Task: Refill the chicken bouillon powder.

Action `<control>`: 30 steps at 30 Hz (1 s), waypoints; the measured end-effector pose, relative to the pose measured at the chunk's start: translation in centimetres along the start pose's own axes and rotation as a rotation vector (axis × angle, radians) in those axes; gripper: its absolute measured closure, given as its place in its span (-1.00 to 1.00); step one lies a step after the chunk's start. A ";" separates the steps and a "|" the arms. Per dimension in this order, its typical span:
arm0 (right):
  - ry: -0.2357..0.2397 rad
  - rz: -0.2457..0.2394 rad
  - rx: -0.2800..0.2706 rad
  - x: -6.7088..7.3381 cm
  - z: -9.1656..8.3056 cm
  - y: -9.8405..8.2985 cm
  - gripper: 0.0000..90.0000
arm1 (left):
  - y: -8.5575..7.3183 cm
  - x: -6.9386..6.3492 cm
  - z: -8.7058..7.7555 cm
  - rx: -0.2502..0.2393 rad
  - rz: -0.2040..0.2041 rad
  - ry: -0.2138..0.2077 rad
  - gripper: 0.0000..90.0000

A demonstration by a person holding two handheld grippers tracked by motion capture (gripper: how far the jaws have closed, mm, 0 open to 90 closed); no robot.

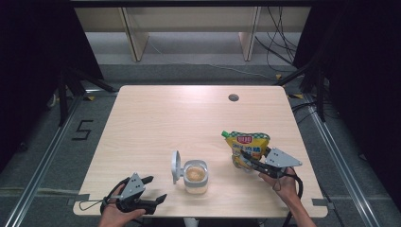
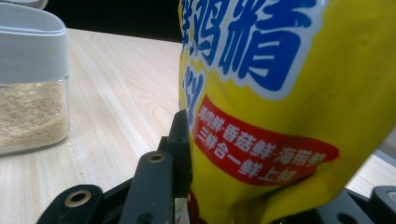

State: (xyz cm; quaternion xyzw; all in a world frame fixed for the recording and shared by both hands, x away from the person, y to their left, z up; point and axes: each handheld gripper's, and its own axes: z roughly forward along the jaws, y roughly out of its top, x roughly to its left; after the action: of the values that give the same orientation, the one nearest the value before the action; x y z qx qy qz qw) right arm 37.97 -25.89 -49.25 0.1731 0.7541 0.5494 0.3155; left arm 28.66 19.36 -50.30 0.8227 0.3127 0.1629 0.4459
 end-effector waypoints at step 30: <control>-0.029 0.110 0.077 -0.2 -1.3 -0.2 0.29 | 0.0 -0.1 0.0 -0.028 0.000 -0.002 -0.55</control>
State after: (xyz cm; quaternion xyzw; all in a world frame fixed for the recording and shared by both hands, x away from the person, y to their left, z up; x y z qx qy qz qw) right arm 37.30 -27.04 -49.15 0.2343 0.7592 0.5342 0.2887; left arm 28.61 19.29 -50.33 0.8167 0.3097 0.1665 0.4576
